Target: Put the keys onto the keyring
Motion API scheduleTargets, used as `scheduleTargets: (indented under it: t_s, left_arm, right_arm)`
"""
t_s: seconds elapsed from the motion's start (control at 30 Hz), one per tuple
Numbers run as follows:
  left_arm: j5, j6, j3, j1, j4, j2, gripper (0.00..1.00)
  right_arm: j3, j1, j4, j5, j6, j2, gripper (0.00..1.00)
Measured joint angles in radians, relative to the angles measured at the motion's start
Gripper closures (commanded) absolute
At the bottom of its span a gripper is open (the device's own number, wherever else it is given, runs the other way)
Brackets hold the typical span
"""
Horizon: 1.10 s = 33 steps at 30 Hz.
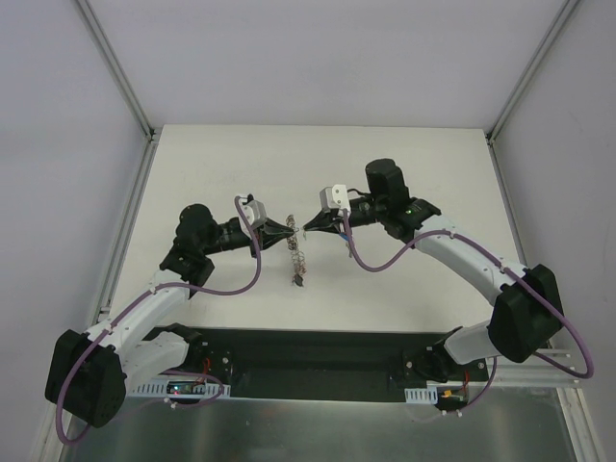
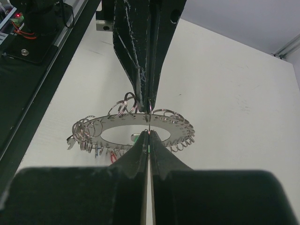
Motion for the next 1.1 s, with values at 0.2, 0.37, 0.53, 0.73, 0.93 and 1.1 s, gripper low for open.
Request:
scheduleTargets:
  t_s: [0.2, 0.37, 0.53, 0.73, 0.93, 1.1]
  left_arm:
    - [0.0, 0.0, 0.0, -0.001, 0.0, 0.0, 1.0]
    - [0.002, 0.0, 0.0, -0.001, 0.0, 0.0, 1.0]
    - [0.002, 0.0, 0.0, -0.001, 0.0, 0.0, 1.0]
    - [0.002, 0.0, 0.0, -0.002, -0.001, 0.0, 1.0]
    - [0.003, 0.0, 0.0, -0.002, -0.002, 0.0, 1.0]
    - [0.012, 0.001, 0.0, -0.011, -0.005, 0.003, 1.0]
  right_arm:
    - [0.0, 0.008, -0.009, 0.005, -0.006, 0.004, 0.99]
    - [0.0, 0.01, -0.016, 0.006, -0.012, 0.004, 0.99]
    - [0.0, 0.01, -0.016, 0.015, -0.016, 0.004, 0.99]
    - [0.0, 0.01, -0.016, 0.035, -0.019, 0.004, 0.99]
    - [0.0, 0.011, -0.016, 0.035, -0.018, 0.004, 0.99]
    - [0.0, 0.012, -0.016, 0.035, -0.018, 0.004, 0.99]
